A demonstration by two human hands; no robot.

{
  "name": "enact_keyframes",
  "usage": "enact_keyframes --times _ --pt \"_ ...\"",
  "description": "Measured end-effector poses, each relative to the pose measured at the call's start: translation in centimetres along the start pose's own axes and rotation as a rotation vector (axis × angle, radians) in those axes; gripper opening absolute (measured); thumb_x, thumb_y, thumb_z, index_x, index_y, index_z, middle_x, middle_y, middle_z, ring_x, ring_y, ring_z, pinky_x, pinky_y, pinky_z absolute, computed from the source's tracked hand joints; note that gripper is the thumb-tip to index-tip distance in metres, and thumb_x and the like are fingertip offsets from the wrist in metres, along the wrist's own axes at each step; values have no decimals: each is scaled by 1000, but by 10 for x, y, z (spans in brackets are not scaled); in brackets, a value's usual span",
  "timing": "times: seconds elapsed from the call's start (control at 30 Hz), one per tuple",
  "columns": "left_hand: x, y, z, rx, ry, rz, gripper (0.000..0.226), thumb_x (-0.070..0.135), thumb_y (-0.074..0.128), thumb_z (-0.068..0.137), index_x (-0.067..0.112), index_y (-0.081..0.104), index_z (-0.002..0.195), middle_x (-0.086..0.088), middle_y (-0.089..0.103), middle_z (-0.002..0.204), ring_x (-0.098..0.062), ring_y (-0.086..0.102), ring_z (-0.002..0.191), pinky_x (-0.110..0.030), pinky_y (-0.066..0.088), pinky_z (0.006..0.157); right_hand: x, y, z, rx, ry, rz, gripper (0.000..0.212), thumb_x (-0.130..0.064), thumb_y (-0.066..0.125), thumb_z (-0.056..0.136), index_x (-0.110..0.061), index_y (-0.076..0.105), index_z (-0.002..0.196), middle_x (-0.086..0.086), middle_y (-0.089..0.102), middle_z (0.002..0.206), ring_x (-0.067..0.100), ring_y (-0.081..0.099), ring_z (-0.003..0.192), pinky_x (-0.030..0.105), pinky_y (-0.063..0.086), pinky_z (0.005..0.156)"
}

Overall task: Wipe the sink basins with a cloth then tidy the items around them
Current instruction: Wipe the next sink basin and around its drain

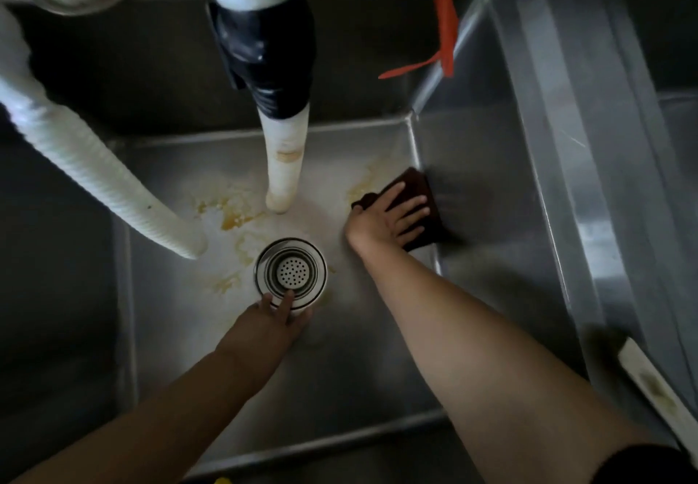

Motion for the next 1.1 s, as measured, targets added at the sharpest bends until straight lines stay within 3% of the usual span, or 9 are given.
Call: enact_keyframes --times 0.27,0.63,0.87,1.1 --pt "-6 9 1 17 25 -32 73 -2 32 94 24 -5 151 -19 -10 157 -43 11 142 -44 34 102 -58 -19 51 -45 -241 -72 74 -44 34 95 -20 -10 150 18 -23 153 33 -24 140 49 -11 113" --pt "-5 18 0 51 -16 -33 77 -3 34 94 25 -8 151 -16 -12 158 -42 6 143 -42 36 101 -36 -23 37 -95 -771 -579 68 -36 34 97 -30 -9 149 8 -21 156 26 -21 142 42 -11 115" --pt "-4 18 -5 87 -44 2 77 1 38 94 24 -8 151 -17 -8 158 -42 10 142 -42 35 102 26 0 -28 -171 -806 -641 71 -37 33 97 -26 -16 148 11 -26 153 29 -27 140 43 -18 111" --pt "-19 20 -22 232 -146 -24 73 8 41 95 14 -4 151 -15 -6 158 -33 8 145 -42 15 115 94 30 -96 -202 -630 -585 76 -40 34 97 -19 -20 147 15 -28 152 34 -28 139 47 -17 110"
Point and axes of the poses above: each hand's wrist, its own z-axis towards the middle knuckle, its own y-axis out of the palm, x = y × z, the point moved 6 cm from there along z, towards the middle knuckle
